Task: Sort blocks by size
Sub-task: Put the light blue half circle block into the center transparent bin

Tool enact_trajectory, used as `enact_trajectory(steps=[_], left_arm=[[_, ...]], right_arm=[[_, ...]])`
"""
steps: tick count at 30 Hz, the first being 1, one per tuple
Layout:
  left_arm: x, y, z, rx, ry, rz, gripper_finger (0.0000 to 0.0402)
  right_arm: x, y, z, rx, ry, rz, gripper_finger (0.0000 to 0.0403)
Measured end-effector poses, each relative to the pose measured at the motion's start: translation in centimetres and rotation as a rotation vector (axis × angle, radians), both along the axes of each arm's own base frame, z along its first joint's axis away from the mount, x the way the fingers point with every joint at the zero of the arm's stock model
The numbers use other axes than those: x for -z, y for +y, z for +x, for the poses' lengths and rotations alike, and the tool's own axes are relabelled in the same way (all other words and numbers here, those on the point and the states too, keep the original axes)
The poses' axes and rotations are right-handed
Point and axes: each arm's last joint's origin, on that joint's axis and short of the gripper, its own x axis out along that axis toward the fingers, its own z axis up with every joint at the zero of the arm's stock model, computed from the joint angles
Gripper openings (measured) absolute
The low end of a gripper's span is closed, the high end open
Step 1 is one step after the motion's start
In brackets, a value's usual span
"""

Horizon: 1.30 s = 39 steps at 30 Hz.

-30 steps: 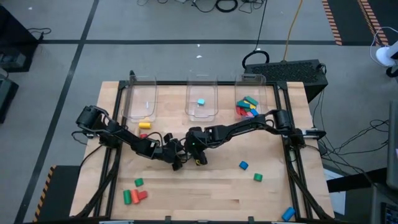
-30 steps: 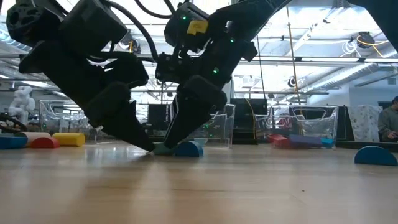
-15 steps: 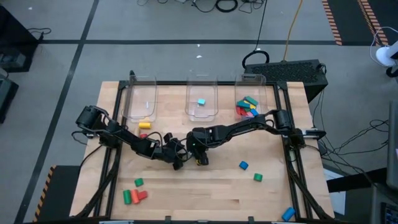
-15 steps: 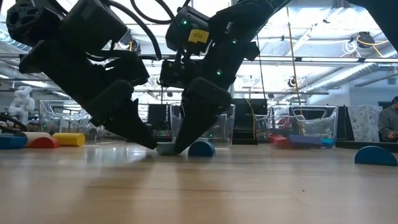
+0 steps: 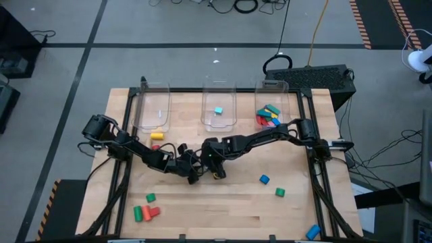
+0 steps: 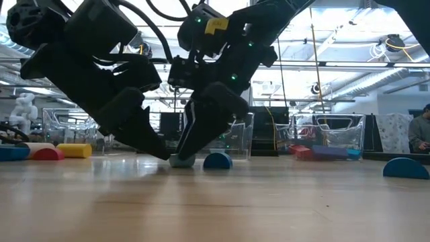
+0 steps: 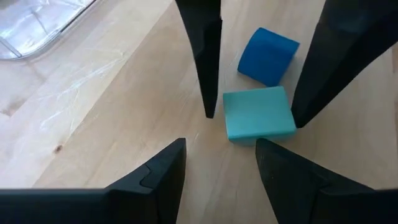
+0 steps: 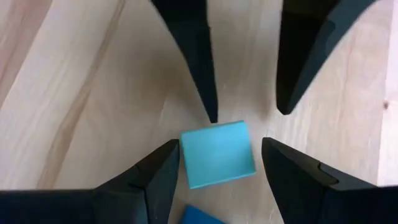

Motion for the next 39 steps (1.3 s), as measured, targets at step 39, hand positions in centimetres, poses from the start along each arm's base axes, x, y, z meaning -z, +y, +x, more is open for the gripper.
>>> enact_trajectory(steps=[39], left_arm=[[0.1,0.1,-0.1,-0.012,0.019,0.019,0.0196]], right_arm=[[-8.0,-3.8,-3.1,0.041,-0.042,-0.046,0.0146]])
